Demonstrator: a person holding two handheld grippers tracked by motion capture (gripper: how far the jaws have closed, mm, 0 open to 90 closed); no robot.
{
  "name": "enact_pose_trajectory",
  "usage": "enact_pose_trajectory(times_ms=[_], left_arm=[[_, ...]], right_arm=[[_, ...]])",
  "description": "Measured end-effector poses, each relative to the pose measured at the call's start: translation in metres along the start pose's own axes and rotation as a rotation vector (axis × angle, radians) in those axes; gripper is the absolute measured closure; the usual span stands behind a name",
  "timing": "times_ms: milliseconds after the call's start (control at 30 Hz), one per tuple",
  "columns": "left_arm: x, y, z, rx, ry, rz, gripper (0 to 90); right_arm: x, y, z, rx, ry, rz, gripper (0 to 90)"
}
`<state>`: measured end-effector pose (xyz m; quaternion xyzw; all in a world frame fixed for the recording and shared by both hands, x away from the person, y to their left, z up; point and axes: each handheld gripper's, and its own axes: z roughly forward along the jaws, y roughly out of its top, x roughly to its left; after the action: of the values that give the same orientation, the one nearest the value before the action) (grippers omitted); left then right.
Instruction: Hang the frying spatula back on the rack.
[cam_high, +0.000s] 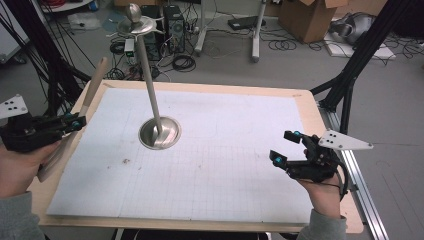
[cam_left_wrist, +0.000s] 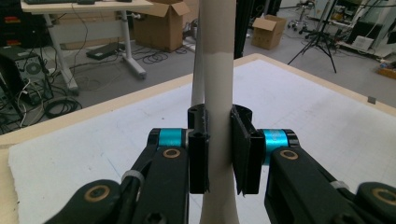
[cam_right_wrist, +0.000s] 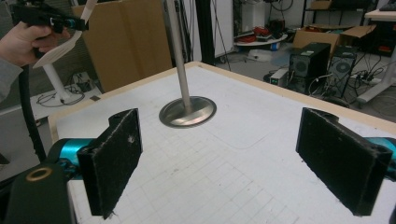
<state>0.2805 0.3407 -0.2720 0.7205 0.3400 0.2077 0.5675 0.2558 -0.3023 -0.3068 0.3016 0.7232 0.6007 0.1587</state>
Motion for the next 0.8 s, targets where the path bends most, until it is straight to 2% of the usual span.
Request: enact_pose_trajectory(times_ms=[300,800], left_arm=[[0.001,0.012,0.001,-0.021,-0.020,-0.011,77.9],[0.000,0.028,-0.001,-0.048,-0.021,-0.016,77.8]], right_arm=[[0.000,0.000,0.000,0.002,0.005,0.001,13.4],[0.000,0.000,0.002,0.011,0.014,-0.001,13.5]])
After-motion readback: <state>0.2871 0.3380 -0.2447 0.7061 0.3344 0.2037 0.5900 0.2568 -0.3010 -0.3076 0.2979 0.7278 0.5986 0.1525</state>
